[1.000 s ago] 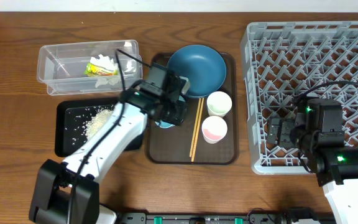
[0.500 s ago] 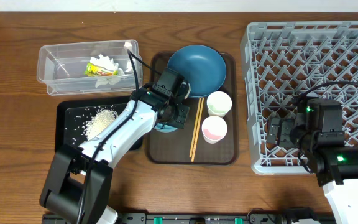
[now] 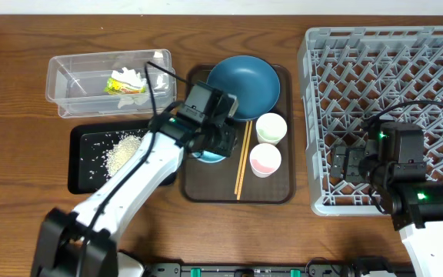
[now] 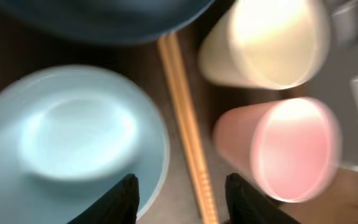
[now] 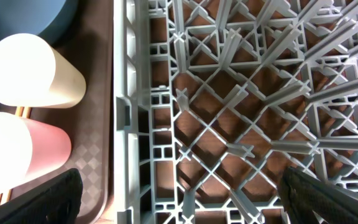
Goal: Sort waste into correct bins and load items into the dishwasher rack
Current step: 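Grasp the pink paper cup with the left gripper and lift it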
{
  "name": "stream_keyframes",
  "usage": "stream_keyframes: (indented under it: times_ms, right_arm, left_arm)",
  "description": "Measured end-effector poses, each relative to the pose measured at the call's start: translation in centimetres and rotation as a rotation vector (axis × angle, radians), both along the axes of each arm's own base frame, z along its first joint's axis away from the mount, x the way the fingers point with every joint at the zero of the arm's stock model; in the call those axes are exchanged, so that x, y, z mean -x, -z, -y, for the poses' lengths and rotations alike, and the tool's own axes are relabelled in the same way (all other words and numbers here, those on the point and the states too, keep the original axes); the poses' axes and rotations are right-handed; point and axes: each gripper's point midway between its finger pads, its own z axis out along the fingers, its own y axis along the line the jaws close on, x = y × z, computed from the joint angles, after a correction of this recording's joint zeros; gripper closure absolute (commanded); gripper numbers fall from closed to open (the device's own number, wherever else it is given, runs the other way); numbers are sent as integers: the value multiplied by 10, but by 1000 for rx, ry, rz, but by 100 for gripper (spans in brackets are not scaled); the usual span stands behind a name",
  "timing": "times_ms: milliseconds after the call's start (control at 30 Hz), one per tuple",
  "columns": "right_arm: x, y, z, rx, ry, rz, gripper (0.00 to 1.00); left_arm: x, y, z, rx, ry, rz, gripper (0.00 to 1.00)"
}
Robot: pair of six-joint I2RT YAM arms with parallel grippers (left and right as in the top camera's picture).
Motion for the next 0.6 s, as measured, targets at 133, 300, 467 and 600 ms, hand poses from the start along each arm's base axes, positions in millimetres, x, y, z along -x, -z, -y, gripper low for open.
stream_keyframes:
  times_ms: [133,300,467,600]
  right_arm:
    - [0,0,0,0,0,0,1]
    - [0,0,0,0,0,0,1]
    - [0,0,0,0,0,0,1]
    - [0,0,0,0,0,-2,1]
  left_arm:
    - [2,-10,8,28,22,17,48]
    - [14,-2,25,25,78,-6,48]
    - [27,7,49,26,148,-10,48]
    - [34,21,61,8,184,-29,49]
